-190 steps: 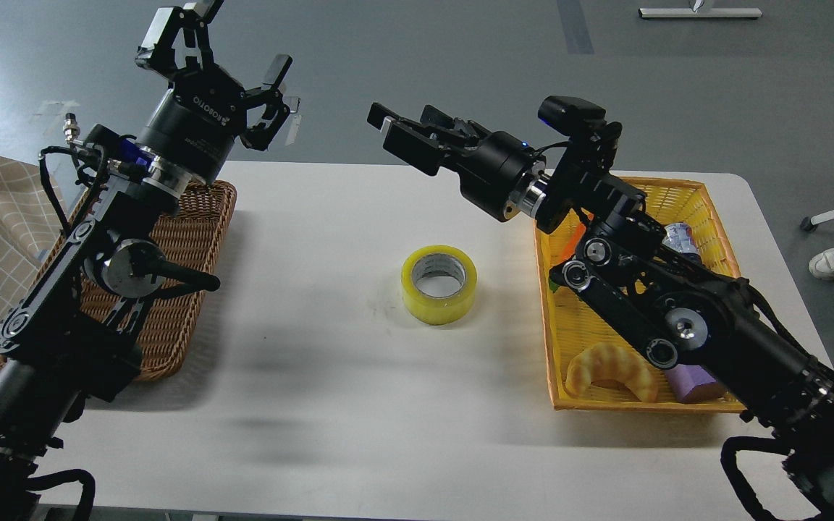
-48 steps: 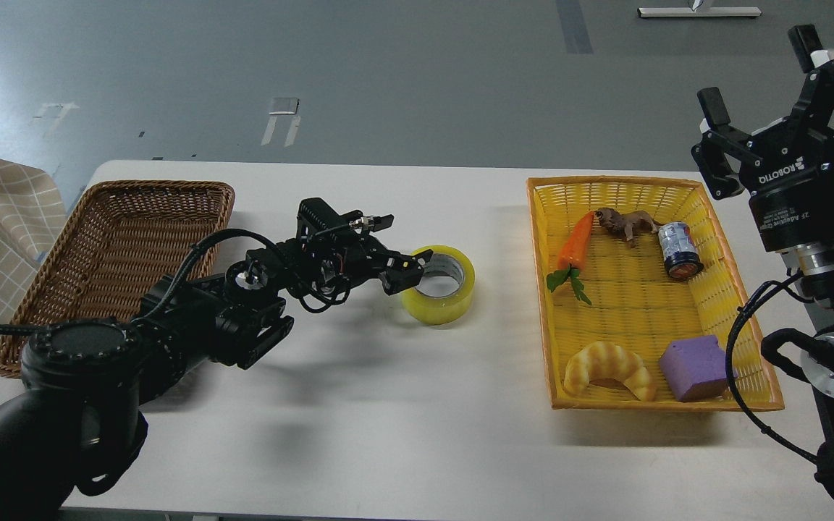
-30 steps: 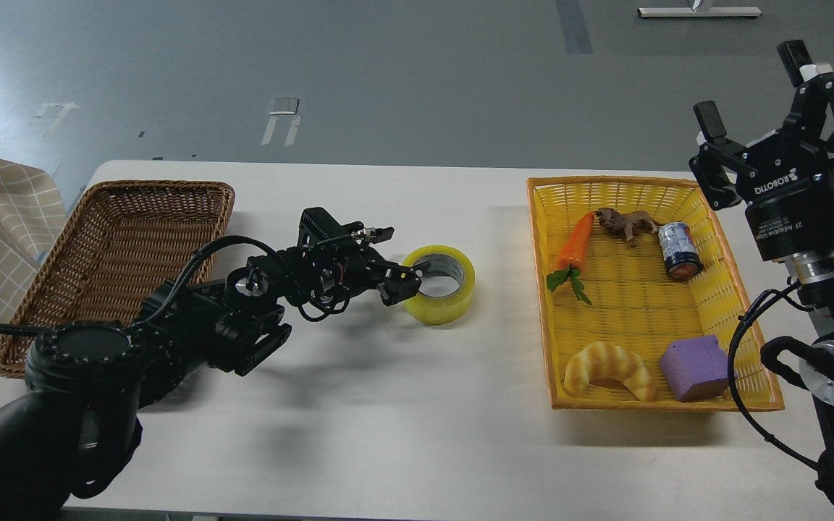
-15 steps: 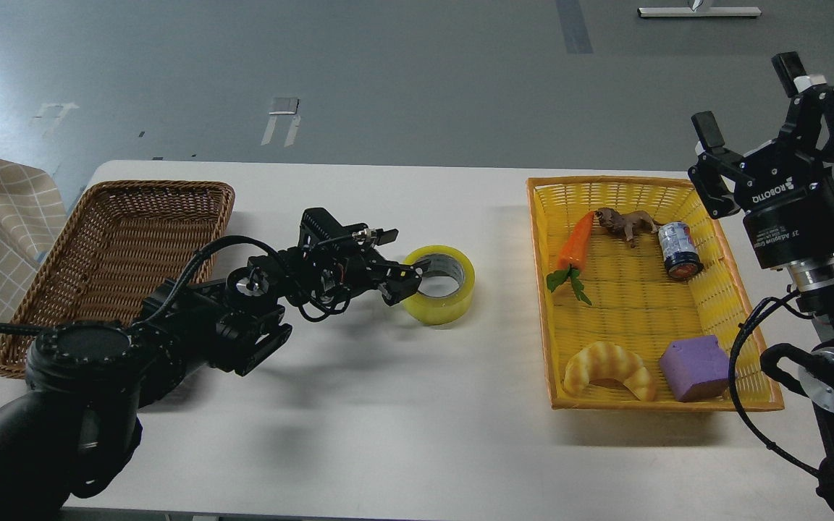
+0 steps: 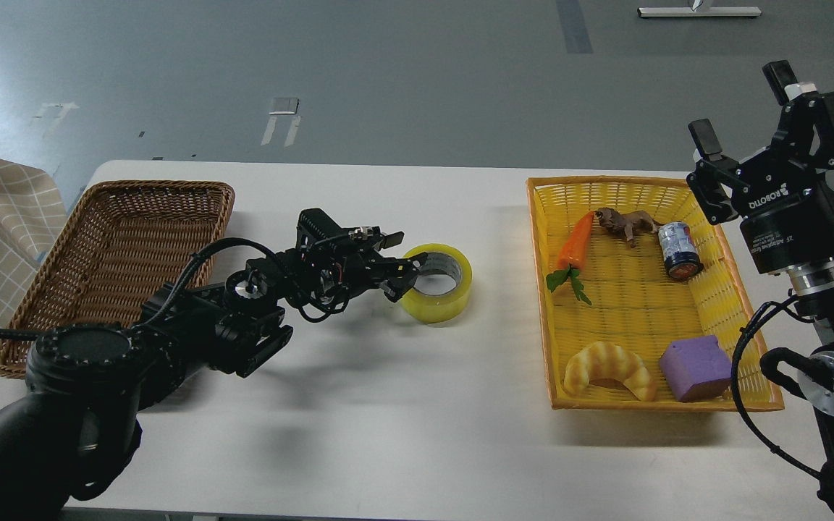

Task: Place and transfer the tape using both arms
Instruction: 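Close the left gripper on the tape roll's edge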

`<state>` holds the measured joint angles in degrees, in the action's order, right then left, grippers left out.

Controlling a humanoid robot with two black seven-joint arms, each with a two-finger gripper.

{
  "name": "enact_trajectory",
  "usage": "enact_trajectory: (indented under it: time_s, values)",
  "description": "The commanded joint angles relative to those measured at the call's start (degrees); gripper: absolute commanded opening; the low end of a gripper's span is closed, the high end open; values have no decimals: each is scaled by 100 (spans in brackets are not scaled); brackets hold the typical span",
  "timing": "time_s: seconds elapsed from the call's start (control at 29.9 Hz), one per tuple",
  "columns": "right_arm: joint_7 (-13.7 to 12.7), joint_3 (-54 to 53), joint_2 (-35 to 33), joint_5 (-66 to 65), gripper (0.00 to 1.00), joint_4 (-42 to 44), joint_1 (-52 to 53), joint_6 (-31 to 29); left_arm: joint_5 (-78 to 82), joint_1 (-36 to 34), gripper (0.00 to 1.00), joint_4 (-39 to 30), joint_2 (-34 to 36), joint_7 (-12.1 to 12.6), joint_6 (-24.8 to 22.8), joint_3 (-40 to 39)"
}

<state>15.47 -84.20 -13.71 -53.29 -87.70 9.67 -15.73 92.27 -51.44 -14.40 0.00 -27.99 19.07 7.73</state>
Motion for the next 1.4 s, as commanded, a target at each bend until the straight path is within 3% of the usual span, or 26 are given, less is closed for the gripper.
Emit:
enact_trajectory:
  time_s: [0.0,0.4,0.5,0.57,1.24,1.37]
  values:
    - [0,0,0,3,99,42,0,0,-15,2,50,-1,0,-1,0,123]
    - [0,0,0,-24,99,60,0,9,-16,20,50,-1,0,-1,0,194]
    - [0,-9,0,-24,99,95,0,9,-16,20,44,-1,0,-1,0,194]
    - [0,0,0,-24,99,113,0,9,-16,11,34,-1,0,-1,-9,194]
    - [0,0,0,-24,99,227,0,26,-24,46,8,43,0,-1,-26,202]
    - [0,0,9,-24,99,227,0,70,-68,63,8,52,0,-1,-18,202]
